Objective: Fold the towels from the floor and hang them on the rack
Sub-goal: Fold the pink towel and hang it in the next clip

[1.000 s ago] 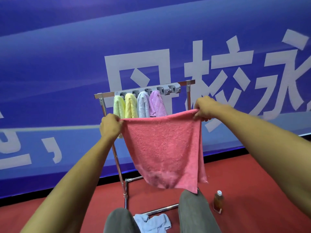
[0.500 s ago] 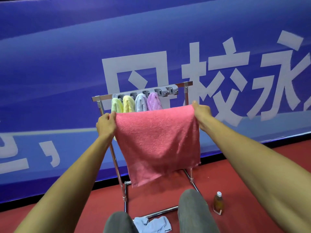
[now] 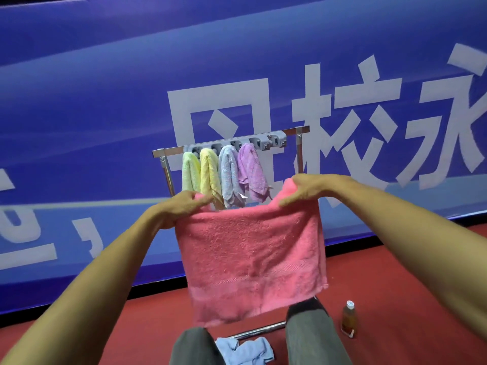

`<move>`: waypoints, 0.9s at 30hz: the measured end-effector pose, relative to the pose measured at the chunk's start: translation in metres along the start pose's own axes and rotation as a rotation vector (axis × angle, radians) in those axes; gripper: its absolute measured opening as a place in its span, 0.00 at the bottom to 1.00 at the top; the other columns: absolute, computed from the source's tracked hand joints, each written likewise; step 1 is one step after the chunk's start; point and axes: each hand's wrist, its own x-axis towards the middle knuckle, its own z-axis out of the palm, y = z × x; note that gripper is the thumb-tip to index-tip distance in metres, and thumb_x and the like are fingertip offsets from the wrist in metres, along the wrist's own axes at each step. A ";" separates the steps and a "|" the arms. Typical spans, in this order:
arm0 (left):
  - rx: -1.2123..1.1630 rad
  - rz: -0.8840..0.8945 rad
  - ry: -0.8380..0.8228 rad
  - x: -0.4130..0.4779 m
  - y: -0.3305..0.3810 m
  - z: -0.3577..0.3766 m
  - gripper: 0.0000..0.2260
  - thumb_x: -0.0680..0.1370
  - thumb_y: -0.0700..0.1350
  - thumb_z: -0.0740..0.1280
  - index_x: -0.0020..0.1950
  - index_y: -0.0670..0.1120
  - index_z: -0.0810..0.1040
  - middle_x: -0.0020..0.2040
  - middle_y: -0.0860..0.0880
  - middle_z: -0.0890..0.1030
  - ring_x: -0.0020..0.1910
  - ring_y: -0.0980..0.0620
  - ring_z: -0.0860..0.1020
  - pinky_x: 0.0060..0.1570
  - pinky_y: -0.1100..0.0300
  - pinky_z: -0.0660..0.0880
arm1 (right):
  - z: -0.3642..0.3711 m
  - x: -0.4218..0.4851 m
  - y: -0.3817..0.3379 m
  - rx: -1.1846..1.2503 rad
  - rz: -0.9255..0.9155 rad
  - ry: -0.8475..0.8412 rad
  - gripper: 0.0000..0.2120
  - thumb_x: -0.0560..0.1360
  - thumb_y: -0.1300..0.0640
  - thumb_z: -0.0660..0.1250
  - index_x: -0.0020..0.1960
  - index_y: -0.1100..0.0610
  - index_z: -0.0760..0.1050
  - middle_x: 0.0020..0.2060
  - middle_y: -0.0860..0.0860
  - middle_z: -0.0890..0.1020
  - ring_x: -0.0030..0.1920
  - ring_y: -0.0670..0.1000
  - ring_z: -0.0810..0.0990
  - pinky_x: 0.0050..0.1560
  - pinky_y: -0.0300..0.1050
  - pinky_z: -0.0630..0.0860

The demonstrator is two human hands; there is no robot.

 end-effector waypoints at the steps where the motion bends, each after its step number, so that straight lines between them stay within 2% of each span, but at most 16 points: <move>1: 0.048 -0.009 -0.078 -0.001 0.000 -0.001 0.19 0.71 0.63 0.71 0.45 0.48 0.81 0.41 0.50 0.83 0.38 0.55 0.82 0.39 0.59 0.79 | -0.002 -0.002 -0.002 -0.068 -0.009 -0.047 0.28 0.62 0.30 0.76 0.46 0.52 0.77 0.42 0.47 0.83 0.46 0.51 0.82 0.46 0.45 0.78; 3: 0.220 -0.055 -0.191 -0.001 -0.001 -0.001 0.16 0.68 0.58 0.77 0.46 0.50 0.80 0.41 0.52 0.83 0.38 0.56 0.82 0.39 0.61 0.79 | -0.003 -0.003 -0.007 -0.224 0.018 -0.072 0.27 0.64 0.38 0.80 0.47 0.55 0.71 0.41 0.47 0.78 0.43 0.50 0.77 0.38 0.43 0.72; 5: 0.640 -0.088 -0.195 0.000 -0.002 0.003 0.18 0.67 0.54 0.81 0.48 0.49 0.78 0.41 0.53 0.82 0.38 0.58 0.81 0.39 0.62 0.79 | 0.001 0.005 -0.007 -0.375 0.064 0.028 0.28 0.67 0.47 0.81 0.51 0.56 0.65 0.46 0.51 0.75 0.46 0.53 0.74 0.41 0.45 0.70; 6: 0.815 -0.078 -0.168 0.000 -0.001 0.005 0.15 0.68 0.51 0.81 0.45 0.49 0.77 0.40 0.53 0.82 0.33 0.61 0.80 0.35 0.64 0.78 | 0.003 0.009 -0.006 -0.398 0.063 0.091 0.23 0.69 0.52 0.78 0.50 0.56 0.65 0.47 0.53 0.75 0.47 0.54 0.73 0.42 0.45 0.69; 8: 0.881 -0.092 -0.024 0.012 -0.003 0.003 0.08 0.71 0.46 0.76 0.38 0.47 0.78 0.37 0.49 0.82 0.28 0.61 0.79 0.27 0.65 0.76 | 0.005 0.015 -0.004 -0.343 0.081 0.209 0.11 0.71 0.59 0.73 0.42 0.57 0.69 0.41 0.55 0.75 0.45 0.57 0.73 0.40 0.45 0.68; 10: 0.758 -0.128 0.226 0.018 -0.007 -0.004 0.08 0.72 0.45 0.74 0.41 0.41 0.81 0.40 0.44 0.84 0.36 0.50 0.83 0.32 0.57 0.80 | 0.003 0.014 0.001 -0.237 0.155 0.273 0.07 0.70 0.60 0.74 0.39 0.60 0.77 0.36 0.56 0.77 0.42 0.57 0.75 0.38 0.44 0.68; 12: 0.477 -0.114 0.409 0.018 -0.011 -0.010 0.09 0.73 0.45 0.73 0.43 0.38 0.81 0.39 0.43 0.81 0.37 0.45 0.80 0.37 0.52 0.78 | 0.003 0.013 0.010 0.004 0.226 0.364 0.10 0.68 0.57 0.77 0.44 0.62 0.83 0.36 0.55 0.79 0.39 0.55 0.76 0.37 0.42 0.70; 13: 0.271 -0.081 0.456 0.016 -0.013 -0.009 0.07 0.74 0.43 0.71 0.42 0.39 0.81 0.38 0.44 0.80 0.35 0.47 0.77 0.35 0.55 0.75 | 0.006 0.013 0.014 0.250 0.239 0.441 0.12 0.68 0.57 0.78 0.47 0.63 0.83 0.36 0.55 0.79 0.37 0.53 0.77 0.35 0.40 0.71; 15: -0.217 -0.056 0.454 0.011 -0.014 0.001 0.03 0.76 0.39 0.67 0.46 0.40 0.80 0.38 0.45 0.77 0.34 0.50 0.74 0.33 0.59 0.71 | 0.015 0.013 0.018 0.998 0.223 0.545 0.14 0.70 0.59 0.77 0.54 0.63 0.82 0.38 0.54 0.82 0.35 0.51 0.80 0.30 0.38 0.75; 16: -0.436 -0.048 0.406 0.011 -0.016 0.005 0.06 0.78 0.39 0.67 0.51 0.39 0.80 0.39 0.45 0.77 0.34 0.50 0.74 0.33 0.60 0.72 | 0.023 0.015 0.020 1.290 0.203 0.485 0.15 0.73 0.58 0.75 0.57 0.63 0.81 0.40 0.56 0.83 0.37 0.53 0.82 0.32 0.41 0.79; 17: -0.573 -0.047 0.356 0.014 -0.020 0.011 0.10 0.78 0.41 0.67 0.57 0.38 0.80 0.40 0.46 0.78 0.35 0.50 0.75 0.32 0.60 0.75 | 0.033 0.019 0.021 1.428 0.210 0.391 0.14 0.76 0.56 0.72 0.57 0.63 0.80 0.42 0.58 0.84 0.39 0.56 0.83 0.36 0.45 0.82; 19: -0.576 -0.137 0.311 0.024 -0.029 0.019 0.14 0.78 0.45 0.68 0.61 0.40 0.80 0.45 0.45 0.84 0.43 0.48 0.82 0.36 0.57 0.79 | 0.053 0.028 0.019 1.316 0.306 0.148 0.09 0.80 0.55 0.66 0.53 0.60 0.79 0.41 0.58 0.83 0.39 0.56 0.82 0.39 0.48 0.83; 21: -0.476 -0.273 0.241 0.025 -0.029 0.020 0.13 0.77 0.46 0.70 0.59 0.42 0.81 0.49 0.45 0.86 0.46 0.47 0.83 0.41 0.55 0.79 | 0.061 0.033 0.015 1.160 0.467 -0.001 0.10 0.81 0.56 0.63 0.42 0.56 0.74 0.33 0.54 0.78 0.35 0.53 0.77 0.45 0.46 0.79; 24: -0.505 -0.330 0.242 0.028 -0.030 0.010 0.10 0.78 0.48 0.71 0.55 0.43 0.82 0.46 0.45 0.84 0.44 0.47 0.81 0.41 0.55 0.78 | 0.052 0.038 0.014 1.227 0.503 0.072 0.20 0.82 0.45 0.60 0.36 0.55 0.69 0.24 0.52 0.74 0.32 0.52 0.73 0.40 0.47 0.74; 26: -0.633 -0.258 0.326 0.029 -0.032 0.005 0.12 0.80 0.53 0.68 0.54 0.45 0.82 0.49 0.46 0.85 0.47 0.48 0.82 0.45 0.54 0.79 | 0.046 0.044 0.021 1.335 0.446 0.212 0.27 0.79 0.33 0.57 0.45 0.57 0.77 0.30 0.54 0.81 0.36 0.54 0.80 0.42 0.49 0.79; 27: -0.634 -0.237 0.351 0.029 -0.036 0.007 0.14 0.80 0.54 0.66 0.56 0.46 0.82 0.52 0.45 0.85 0.49 0.49 0.82 0.47 0.54 0.80 | 0.048 0.042 0.025 1.302 0.412 0.178 0.31 0.77 0.30 0.55 0.50 0.57 0.78 0.36 0.55 0.83 0.39 0.55 0.83 0.44 0.52 0.81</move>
